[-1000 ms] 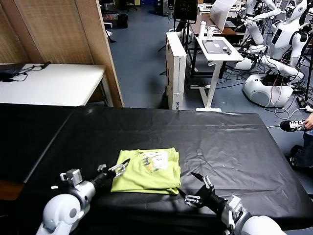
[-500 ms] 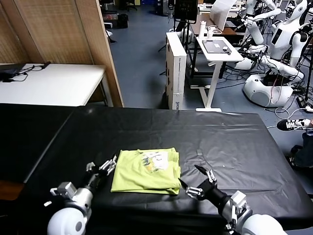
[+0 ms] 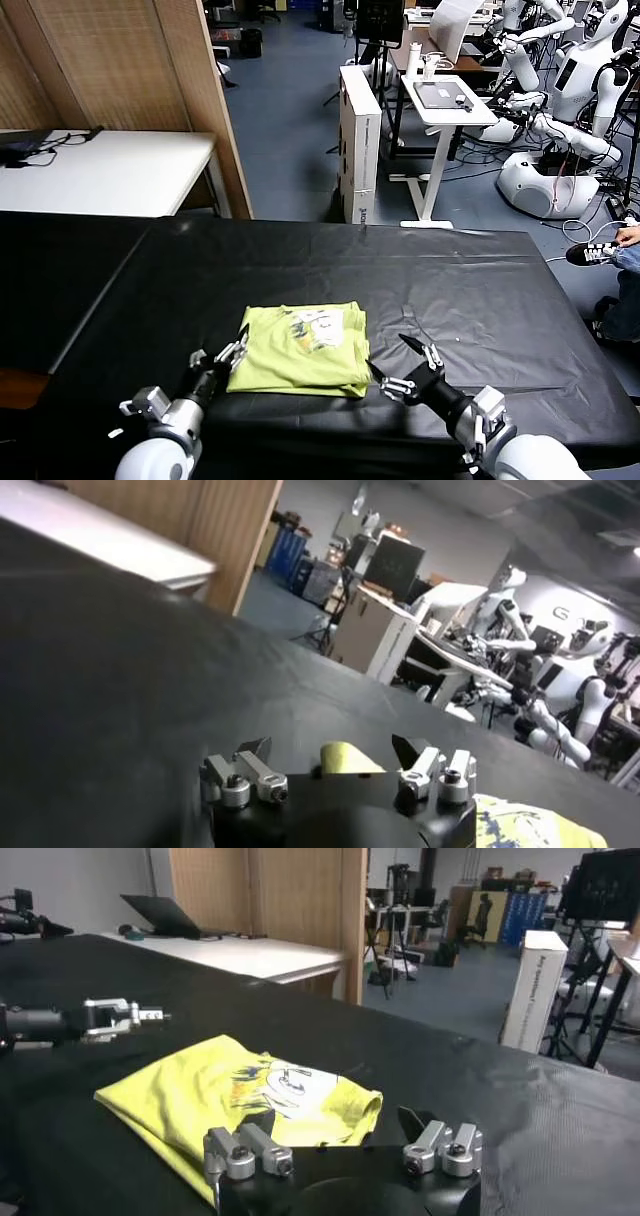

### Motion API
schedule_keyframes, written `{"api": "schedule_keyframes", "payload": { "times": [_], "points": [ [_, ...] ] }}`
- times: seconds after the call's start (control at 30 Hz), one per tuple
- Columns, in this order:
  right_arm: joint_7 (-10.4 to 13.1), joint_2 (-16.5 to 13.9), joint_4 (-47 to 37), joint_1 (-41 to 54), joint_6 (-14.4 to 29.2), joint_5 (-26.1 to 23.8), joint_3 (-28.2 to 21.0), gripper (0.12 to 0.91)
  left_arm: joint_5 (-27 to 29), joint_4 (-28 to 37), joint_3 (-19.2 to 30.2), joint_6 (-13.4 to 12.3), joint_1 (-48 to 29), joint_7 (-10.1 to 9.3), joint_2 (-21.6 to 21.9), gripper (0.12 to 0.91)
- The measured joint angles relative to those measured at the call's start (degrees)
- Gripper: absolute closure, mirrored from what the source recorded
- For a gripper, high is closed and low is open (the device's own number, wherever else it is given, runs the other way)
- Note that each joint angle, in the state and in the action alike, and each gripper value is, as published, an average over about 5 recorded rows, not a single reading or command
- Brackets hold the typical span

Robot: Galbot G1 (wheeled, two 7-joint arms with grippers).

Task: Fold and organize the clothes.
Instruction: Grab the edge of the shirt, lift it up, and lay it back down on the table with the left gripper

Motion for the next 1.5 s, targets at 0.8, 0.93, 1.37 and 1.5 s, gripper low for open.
{"api": "schedule_keyframes", "payload": {
  "times": [0.8,0.93,1.37,1.5],
  "points": [
    [0.0,0.3,-0.4,0.3,0.0,-0.2,-0.2,0.118,-1.3,1.1,0.0,0.4,0.6,1.56,-1.3,0.197],
    [0.0,0.5,-0.5,0.2,0.0,-0.4,-0.3,0.118,-1.7,1.1,0.0,0.6,0.6,1.74,-1.4,0.420],
    [0.0,1.7,-0.8,-0.2,0.1,-1.2,-0.6,0.118,-7.3,-0.6,-0.8,3.7,0.1,1.47,-0.8,0.856],
    [0.3,2.3,-1.2,0.1,0.1,-1.3,-0.5,0.118,-9.6,-1.6,-2.1,5.4,-0.7,0.68,1.2,0.856]
  ]
}}
